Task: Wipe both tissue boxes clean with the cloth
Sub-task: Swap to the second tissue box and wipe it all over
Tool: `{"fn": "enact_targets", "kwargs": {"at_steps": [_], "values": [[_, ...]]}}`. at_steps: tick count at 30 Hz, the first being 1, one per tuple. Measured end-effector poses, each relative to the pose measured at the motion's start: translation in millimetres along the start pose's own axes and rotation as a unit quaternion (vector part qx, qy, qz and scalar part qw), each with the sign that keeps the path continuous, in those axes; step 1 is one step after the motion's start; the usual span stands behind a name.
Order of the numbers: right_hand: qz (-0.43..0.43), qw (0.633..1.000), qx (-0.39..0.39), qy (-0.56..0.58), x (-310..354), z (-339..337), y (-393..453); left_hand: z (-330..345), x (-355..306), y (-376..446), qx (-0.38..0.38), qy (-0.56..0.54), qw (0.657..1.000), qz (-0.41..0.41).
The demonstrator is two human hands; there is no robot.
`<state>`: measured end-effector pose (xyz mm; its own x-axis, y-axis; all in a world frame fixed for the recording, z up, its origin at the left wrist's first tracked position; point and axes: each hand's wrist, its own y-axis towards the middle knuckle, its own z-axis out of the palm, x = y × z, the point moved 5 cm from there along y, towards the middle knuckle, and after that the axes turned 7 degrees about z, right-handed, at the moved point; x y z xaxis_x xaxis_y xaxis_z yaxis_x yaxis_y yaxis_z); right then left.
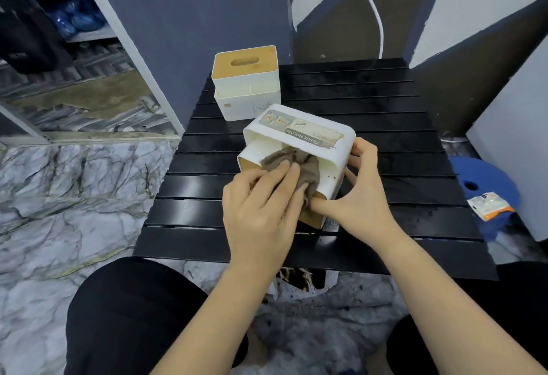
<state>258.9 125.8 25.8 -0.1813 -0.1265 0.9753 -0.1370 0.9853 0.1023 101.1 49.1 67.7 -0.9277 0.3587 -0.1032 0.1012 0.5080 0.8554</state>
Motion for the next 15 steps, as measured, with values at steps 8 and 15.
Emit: {"fn": "enact_targets", "kwargs": {"at_steps": [8, 15], "values": [[0.007, 1.0, -0.003, 0.008, 0.5, -0.7, 0.2, 10.9, -1.5, 23.5, -0.049, -0.054, 0.99, -0.119], [0.021, 1.0, -0.011, 0.005, -0.5, 0.1, -0.8, 9.1, -17.0, -8.3, 0.108, -0.051, 0.993, -0.023]]}}
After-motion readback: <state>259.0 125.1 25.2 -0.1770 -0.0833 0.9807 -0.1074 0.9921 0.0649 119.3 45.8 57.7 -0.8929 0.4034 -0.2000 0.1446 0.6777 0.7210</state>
